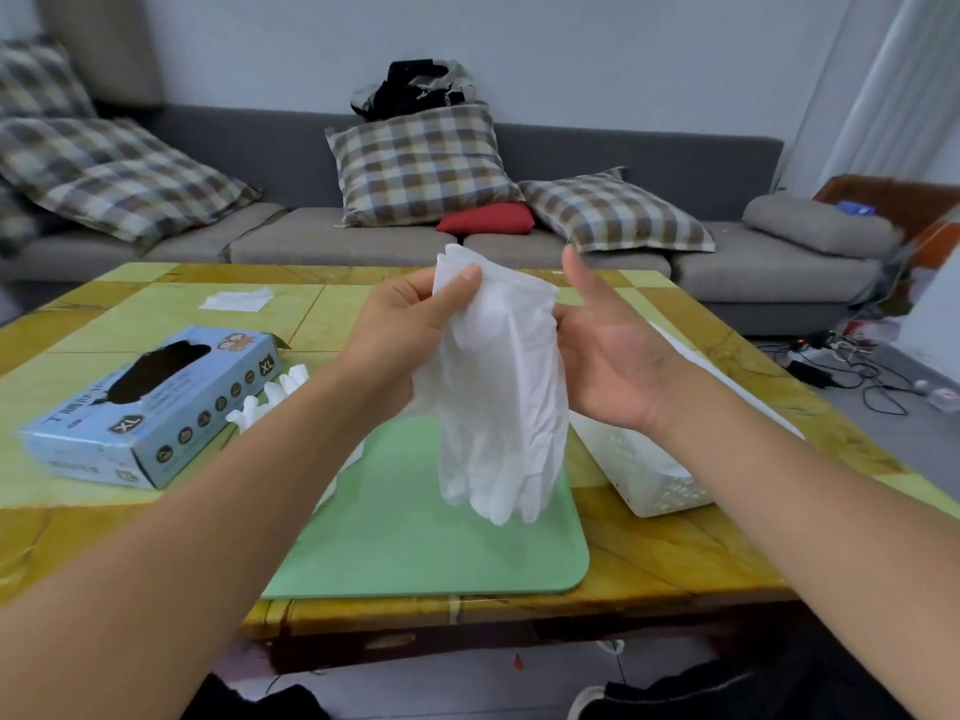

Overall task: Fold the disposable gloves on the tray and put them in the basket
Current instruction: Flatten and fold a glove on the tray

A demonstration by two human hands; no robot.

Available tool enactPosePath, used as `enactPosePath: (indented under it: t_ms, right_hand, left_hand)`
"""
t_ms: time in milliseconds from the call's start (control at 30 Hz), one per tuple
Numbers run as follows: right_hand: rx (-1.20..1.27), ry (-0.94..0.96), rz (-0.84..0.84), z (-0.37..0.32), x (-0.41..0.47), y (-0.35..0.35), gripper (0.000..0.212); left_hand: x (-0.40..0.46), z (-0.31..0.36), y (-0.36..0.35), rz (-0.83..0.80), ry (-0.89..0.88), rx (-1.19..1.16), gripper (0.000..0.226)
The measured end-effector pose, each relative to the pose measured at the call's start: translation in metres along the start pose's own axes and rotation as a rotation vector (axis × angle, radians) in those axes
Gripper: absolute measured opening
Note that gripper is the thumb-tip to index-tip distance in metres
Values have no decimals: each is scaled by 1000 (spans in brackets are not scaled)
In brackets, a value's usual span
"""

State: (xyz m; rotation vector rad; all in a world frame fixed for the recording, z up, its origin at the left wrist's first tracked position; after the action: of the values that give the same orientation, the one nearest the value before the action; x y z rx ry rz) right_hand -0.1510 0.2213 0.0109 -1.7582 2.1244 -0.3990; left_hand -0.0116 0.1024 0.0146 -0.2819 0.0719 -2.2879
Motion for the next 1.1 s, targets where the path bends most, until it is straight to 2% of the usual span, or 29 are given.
enactPosePath:
  t_ms: [67,133,200,333,433,600,767,900,933,1000,1100]
  right_hand:
    - [-51,51,-1,1,-6,-4,62]
    - [-80,124,97,1,-7,-5,45]
    - [-75,216,198,-3,-8,-2,42]
    - [-82,331,274,-28,-17,0,37]
    - [-195,388,320,-57,-36,4,21]
    - [-391,422,385,-99,-76,11,37]
    - [-410,337,426,-115,-85,39,37]
    - [-445,273,515,-108,-69,69,34]
    - [-464,304,541,-108,-64,73,32]
    - [-500,480,578,-119,-53,79,27]
    - [-517,778,508,-142,-45,81,13]
  left_hand:
    - [1,4,-6,50,-54,-14,24]
    - [1,7,-12,61,-86,-16,26]
    - [0,10,-20,49,-119,-4,22]
    - [-5,22,-36,-68,-176,42,10]
    - [-6,32,-47,-180,-189,21,21]
    - [-7,46,-83,-259,-119,-75,18]
    - [5,40,-115,-225,-30,-113,18]
    - [27,15,-129,-172,65,-29,20]
    - [33,14,-131,-169,52,-14,20]
    - [48,21,-134,-167,-48,-23,17]
    - [67,40,-135,-203,-292,-57,13]
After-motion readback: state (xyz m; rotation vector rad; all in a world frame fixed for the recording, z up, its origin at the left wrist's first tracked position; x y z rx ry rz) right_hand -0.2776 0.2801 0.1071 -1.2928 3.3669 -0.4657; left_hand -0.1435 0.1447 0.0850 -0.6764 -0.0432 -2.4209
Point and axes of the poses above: each hand's wrist, its own x-axis towards the middle knuckle, its own y-axis out of the back of the hand, z = x × y, the point moved 1 cm from there along x, towards the middle knuckle, and after that the axes turned 3 degrees about z, right-handed, at the moved point
